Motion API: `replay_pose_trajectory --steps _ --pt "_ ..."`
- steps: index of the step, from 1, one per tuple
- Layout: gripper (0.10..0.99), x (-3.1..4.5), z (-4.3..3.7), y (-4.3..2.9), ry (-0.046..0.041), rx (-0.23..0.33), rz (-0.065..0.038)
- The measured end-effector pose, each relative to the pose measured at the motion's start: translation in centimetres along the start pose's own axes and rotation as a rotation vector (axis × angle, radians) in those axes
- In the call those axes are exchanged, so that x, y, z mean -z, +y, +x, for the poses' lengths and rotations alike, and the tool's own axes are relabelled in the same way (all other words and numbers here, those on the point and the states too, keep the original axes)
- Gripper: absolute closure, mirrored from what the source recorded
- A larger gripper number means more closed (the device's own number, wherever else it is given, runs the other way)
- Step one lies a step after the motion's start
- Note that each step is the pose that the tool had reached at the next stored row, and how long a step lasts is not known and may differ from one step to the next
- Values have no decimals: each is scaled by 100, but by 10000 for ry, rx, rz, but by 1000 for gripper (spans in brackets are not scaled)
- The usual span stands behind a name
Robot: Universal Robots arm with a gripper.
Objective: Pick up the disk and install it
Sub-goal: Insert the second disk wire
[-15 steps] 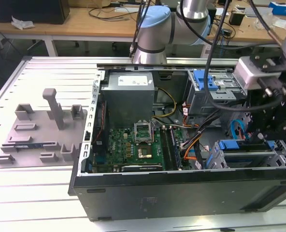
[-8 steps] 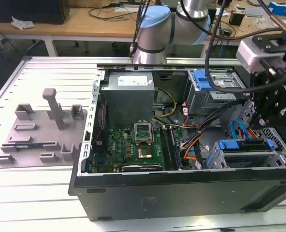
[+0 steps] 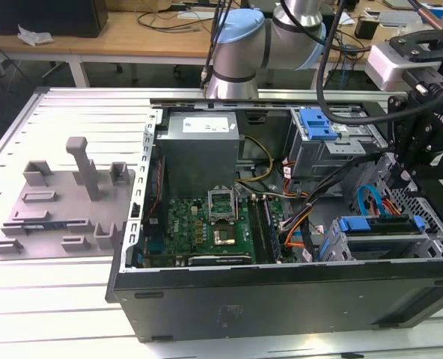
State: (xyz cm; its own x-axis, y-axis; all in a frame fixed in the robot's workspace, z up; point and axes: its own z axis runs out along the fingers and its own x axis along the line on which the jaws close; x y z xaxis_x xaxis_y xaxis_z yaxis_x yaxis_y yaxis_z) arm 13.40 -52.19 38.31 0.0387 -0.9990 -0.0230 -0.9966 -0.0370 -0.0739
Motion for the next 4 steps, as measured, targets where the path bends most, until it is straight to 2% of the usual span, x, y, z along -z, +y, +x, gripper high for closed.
replay_pose_trajectory --steps 4 --pt "980 0 0 0 18 2 -1"
